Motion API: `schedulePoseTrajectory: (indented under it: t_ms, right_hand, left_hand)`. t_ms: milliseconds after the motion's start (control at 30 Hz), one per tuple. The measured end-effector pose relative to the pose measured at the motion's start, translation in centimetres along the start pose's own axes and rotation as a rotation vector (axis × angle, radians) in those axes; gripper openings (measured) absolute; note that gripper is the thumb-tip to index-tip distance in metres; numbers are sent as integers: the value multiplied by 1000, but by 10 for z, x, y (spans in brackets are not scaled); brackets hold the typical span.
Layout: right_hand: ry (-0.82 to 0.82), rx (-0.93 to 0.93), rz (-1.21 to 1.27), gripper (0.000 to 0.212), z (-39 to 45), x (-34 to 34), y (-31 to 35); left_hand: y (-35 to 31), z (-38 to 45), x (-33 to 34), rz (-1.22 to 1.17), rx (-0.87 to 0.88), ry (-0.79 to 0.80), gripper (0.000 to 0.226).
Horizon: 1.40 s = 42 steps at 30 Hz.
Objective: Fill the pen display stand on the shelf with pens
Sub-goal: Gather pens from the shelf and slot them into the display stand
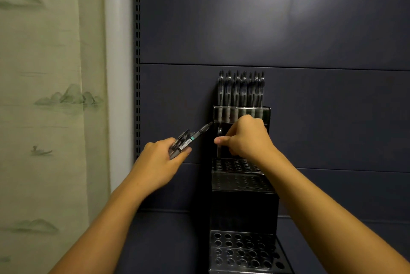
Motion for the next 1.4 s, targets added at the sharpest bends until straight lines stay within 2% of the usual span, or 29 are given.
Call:
schedulePoseTrajectory:
  t_ms: [133, 233, 333, 567, 867, 1167, 1400]
  right_hand:
    - [120, 7, 351, 23, -11, 0, 4]
    - [223, 45, 596, 19, -16, 10, 3]
    - [237, 54, 755, 19, -21, 13, 3]
    - [202, 55, 879, 14, -26, 11, -4]
    - [80, -19, 1107, 22, -21, -9, -6]
    - [-18, -54, 1101, 20, -5, -31, -8]
    - [-161, -71, 771, 20, 10, -52, -13]
  left_hand:
    - [-9, 2, 2, -46, 15, 19, 41]
    - [-19, 2, 8, -59, 32, 58, 38]
    - [-29, 1, 16, -78, 56, 99, 34]
    - [-32, 2, 27, -80, 71, 144, 28]
    - [-29, 3, 32, -66, 56, 160, 28]
    - [-24, 4, 32, -29, 60, 150, 28]
    - [-20, 5, 30, 3, 65, 125, 33]
Point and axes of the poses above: each hand's wrist, its own z-axis towards the middle knuckle, its own x-axis out of the palm, y = z × x, the point moved 9 cm from there along z, towards the middle knuckle, and after that the axes turned 10 degrees about z, right-handed, at the moved point
